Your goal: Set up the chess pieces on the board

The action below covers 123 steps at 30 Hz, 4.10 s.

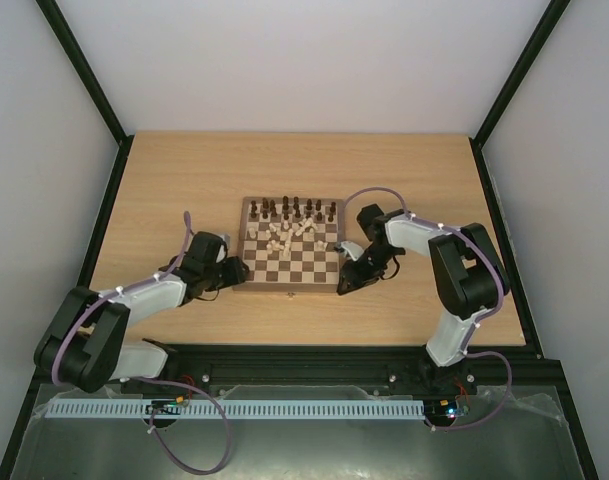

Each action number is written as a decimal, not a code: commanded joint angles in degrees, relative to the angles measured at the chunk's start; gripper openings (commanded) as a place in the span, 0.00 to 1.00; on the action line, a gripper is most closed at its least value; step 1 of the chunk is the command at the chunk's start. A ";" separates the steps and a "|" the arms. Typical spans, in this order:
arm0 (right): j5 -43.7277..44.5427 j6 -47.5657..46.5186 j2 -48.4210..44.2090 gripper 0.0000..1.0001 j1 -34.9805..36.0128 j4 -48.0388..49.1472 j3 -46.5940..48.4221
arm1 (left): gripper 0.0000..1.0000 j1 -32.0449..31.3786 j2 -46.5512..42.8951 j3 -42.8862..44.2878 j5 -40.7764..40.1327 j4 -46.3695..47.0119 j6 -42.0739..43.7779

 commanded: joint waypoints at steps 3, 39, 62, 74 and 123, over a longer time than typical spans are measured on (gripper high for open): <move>3.34 1.69 -3.89 0.47 1.10 -2.60 -0.54 | 0.49 -2.22 -6.06 -0.36 -0.25 -6.80 -1.91; 12.89 7.58 -34.46 0.61 -5.89 18.67 -10.27 | 0.47 -6.20 18.07 33.85 -21.33 -23.53 11.77; 13.46 6.70 -33.88 0.61 -5.92 18.45 -10.50 | 0.18 -7.86 24.41 37.66 -23.09 -22.04 12.21; 13.35 6.61 -33.29 0.61 -5.92 18.43 -10.43 | 0.16 -16.17 7.13 28.53 -24.06 -31.41 10.36; 7.46 2.04 -28.07 0.61 -5.72 13.02 -3.71 | 0.53 -19.03 3.29 33.87 -20.66 -35.19 13.29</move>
